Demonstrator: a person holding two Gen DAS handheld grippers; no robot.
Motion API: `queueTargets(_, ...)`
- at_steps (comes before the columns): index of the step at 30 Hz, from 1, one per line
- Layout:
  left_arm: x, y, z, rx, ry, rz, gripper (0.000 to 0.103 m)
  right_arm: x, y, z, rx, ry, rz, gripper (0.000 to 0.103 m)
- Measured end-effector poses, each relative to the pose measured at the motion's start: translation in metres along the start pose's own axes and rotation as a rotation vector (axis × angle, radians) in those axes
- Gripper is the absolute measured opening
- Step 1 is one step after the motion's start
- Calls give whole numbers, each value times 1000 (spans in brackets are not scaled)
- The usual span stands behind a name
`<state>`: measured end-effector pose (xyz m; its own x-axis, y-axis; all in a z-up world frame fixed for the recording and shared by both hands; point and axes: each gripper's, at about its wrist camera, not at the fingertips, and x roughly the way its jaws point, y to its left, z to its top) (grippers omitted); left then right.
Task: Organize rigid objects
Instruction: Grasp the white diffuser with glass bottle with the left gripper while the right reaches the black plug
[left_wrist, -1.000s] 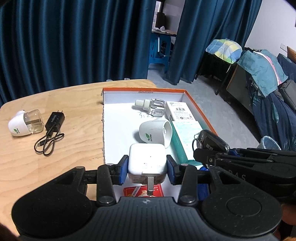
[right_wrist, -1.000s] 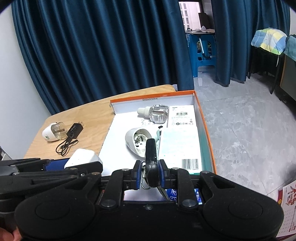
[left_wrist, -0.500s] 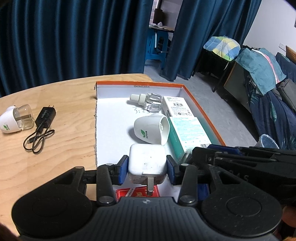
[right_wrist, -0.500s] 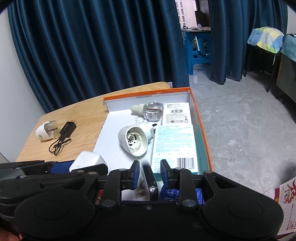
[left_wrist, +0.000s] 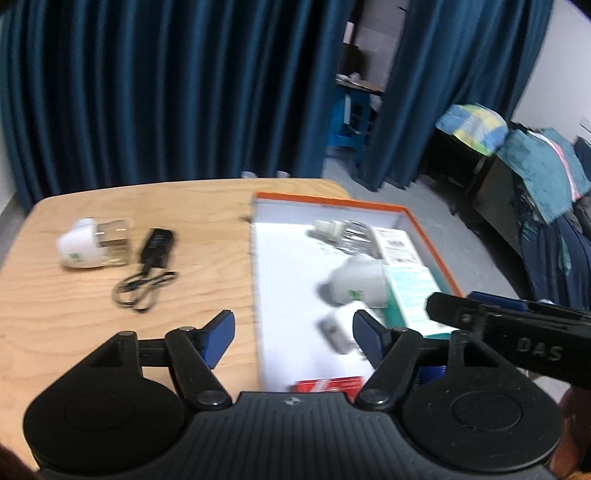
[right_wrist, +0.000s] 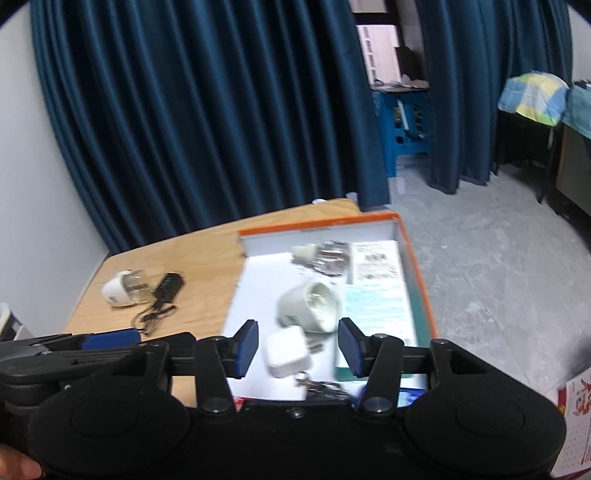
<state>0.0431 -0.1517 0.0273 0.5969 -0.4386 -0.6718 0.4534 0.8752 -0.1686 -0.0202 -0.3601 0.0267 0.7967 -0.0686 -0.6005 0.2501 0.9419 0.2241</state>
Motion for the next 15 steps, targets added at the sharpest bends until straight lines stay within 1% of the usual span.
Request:
queueTargets(2, -9, 16, -1, -30, -10, 33, 76, -2, 12, 1, -19, -3, 16, 63)
queueTargets(4, -18, 34, -1, -58, -24, 63, 83, -3, 24, 1, -38, 0, 34, 63)
queueTargets(5, -22, 43, -2, -71, -31, 88, 86, -3, 30, 1, -50, -1, 42, 63)
queueTargets(6, -25, 54, -1, -88, -36, 119, 91, -2, 36, 1, -61, -2, 48, 65)
queueTargets(8, -29, 74, 0, -116, -47, 159, 94, 0, 47, 1, -77, 2, 60, 66)
queueTargets(10, -29, 96, 5, -154, -60, 195, 101, 3, 57, 1, -92, 8, 71, 66)
queueTargets(12, -27, 114, 11, -187, -85, 218, 102, 9, 67, 1, -104, 19, 81, 66)
queueTargets(15, -11, 135, 23, -192, -81, 260, 103, 19, 81, 0, -134, 32, 95, 66)
